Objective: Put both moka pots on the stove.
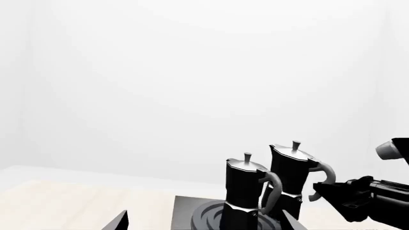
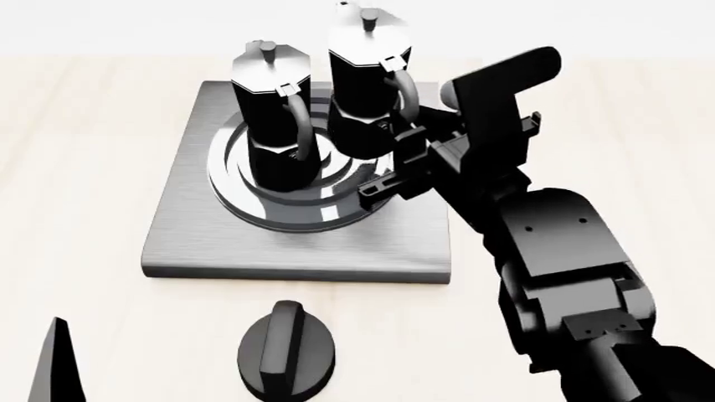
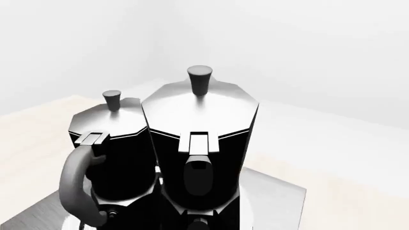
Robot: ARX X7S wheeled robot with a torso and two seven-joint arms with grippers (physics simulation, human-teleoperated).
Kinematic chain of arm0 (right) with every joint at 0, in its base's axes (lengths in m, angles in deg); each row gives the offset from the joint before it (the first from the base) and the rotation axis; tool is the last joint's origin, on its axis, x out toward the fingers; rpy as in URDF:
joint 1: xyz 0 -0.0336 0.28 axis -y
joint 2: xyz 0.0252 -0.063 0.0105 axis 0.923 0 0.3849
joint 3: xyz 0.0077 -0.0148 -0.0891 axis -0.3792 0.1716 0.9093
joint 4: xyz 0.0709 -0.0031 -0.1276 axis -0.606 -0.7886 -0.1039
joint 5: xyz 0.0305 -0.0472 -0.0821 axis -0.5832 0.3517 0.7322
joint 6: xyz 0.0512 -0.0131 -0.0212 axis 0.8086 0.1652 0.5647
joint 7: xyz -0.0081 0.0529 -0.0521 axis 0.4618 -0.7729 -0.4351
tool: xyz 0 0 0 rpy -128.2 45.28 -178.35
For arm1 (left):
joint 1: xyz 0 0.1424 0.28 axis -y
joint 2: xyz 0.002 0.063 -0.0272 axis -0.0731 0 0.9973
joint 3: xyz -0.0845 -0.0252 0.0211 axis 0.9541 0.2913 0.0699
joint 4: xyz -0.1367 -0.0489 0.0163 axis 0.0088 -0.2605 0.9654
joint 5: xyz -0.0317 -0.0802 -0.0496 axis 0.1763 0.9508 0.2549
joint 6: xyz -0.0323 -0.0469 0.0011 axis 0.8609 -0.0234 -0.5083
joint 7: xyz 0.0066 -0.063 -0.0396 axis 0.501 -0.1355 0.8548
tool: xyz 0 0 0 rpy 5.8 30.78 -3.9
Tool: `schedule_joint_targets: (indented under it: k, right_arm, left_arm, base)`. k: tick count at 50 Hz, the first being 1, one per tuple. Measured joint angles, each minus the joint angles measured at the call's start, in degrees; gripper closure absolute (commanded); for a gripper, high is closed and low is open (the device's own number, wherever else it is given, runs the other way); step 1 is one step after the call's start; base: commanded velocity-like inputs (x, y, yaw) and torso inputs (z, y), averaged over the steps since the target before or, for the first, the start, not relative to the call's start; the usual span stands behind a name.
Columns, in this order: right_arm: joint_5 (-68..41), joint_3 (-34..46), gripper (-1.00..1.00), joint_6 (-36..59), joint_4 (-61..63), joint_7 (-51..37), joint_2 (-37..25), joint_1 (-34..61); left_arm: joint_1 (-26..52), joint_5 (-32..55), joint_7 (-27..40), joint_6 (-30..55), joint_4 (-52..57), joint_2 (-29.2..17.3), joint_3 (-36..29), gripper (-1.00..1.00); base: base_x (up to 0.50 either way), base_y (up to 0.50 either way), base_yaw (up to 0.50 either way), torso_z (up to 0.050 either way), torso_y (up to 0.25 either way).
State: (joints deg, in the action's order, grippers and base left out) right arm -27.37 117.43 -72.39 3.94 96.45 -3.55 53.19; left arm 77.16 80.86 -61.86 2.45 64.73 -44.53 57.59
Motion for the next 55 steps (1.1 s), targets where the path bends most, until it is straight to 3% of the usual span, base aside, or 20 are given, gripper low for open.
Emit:
schedule_joint_targets:
  k: [23,37,38,55]
  right_arm:
    - [1.65,-0.36,1.0,-0.27,-6.75,3.07,3.75,-1.88]
    - [5.74,-5.5,1.0,0.73,-7.39,2.71,4.61,-2.28]
    - [6.13,-5.97,-1.0,0.83,-7.41,2.7,4.66,-2.31]
    - [14.08,-14.4,-1.0,1.6,-4.31,1.08,4.0,-3.89]
  left_arm:
    - [0.09,-0.07,0.16,-0.2,-0.21,-0.15,-0.24,-1.0]
    - [0.05,-0.18,0.29,-0.52,-0.19,-0.18,-0.36,-1.0]
    - [0.06,-0.17,0.32,-0.53,-0.19,-0.19,-0.35,-1.0]
    - [0.14,-0.12,0.53,-0.64,-0.17,-0.31,-0.43,-1.0]
  base:
    - [0.0,0.0,0.0,0.0,0.001]
    - [0.0,0.0,0.0,0.0,0.0]
    - [0.0,0.0,0.0,0.0,0.0]
    - [0.0,0.0,0.0,0.0,0.0]
